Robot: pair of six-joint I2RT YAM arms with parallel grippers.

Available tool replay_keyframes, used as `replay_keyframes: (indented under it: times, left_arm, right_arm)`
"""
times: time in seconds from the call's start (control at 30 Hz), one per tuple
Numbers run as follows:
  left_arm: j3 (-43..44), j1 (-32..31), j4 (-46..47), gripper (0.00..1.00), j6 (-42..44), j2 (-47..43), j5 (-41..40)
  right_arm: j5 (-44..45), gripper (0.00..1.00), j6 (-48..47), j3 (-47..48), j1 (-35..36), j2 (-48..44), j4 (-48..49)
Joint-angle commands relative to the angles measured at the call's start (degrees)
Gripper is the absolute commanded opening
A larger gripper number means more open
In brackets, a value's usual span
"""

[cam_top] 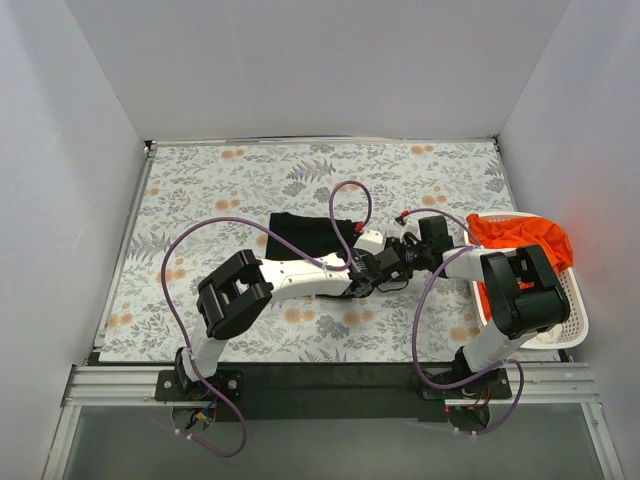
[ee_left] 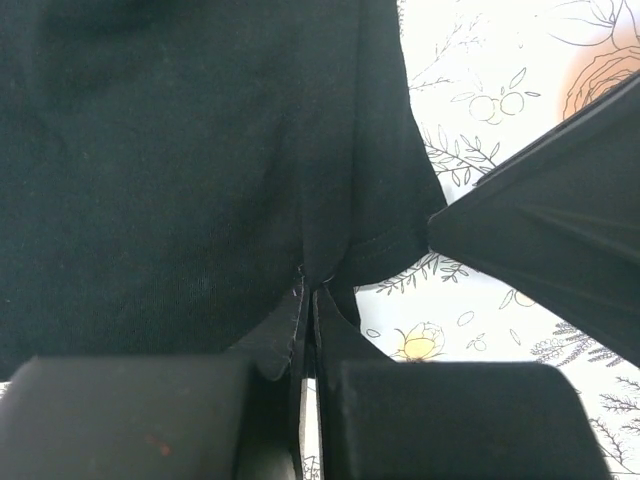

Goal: Fold and stack the t-shirts
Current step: Fold the tshirt

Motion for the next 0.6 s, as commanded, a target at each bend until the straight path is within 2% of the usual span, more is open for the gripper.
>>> replay_keyframes:
  times: [0.0, 0.2, 0.33, 0.43, 0.53, 0.57]
  left_arm:
    - [1.51, -0.23, -0.45, 0.0, -1.62, -3.85, -2.41]
    - [0.11, -0.14, 0.96, 0.0, -2.68, -6.23, -2.06]
    - [-0.6, -0.14, 1.4, 0.0, -3.21, -6.76, -1.97]
    - [-0.77, -0.05, 1.49, 0.0, -3.73, -6.76, -1.97]
    - [-1.12, 0.04, 1.49, 0.0, -4.35, -7.11, -1.88]
    - [-1.38, 0.21, 1.75, 0.0, -4.35, -7.28, -1.88]
  right_arm:
    - [-1.29, 0.38, 0.75, -0.85, -0.2, 1.16, 3.71]
    - [-1.56, 0.39, 1.72, -0.94, 0.07, 3.44, 6.0]
    - [-1.91, 0.34, 1.81, -0.59, 0.42, 4.85, 7.14]
    - [-2.7, 0.24, 2.33, -0.59, 0.77, 5.12, 7.5]
    - [-3.49, 0.1, 2.77, -0.59, 1.04, 4.5, 8.02]
    - [-3.84, 0.02, 3.3, -0.5, 1.38, 4.33, 8.11]
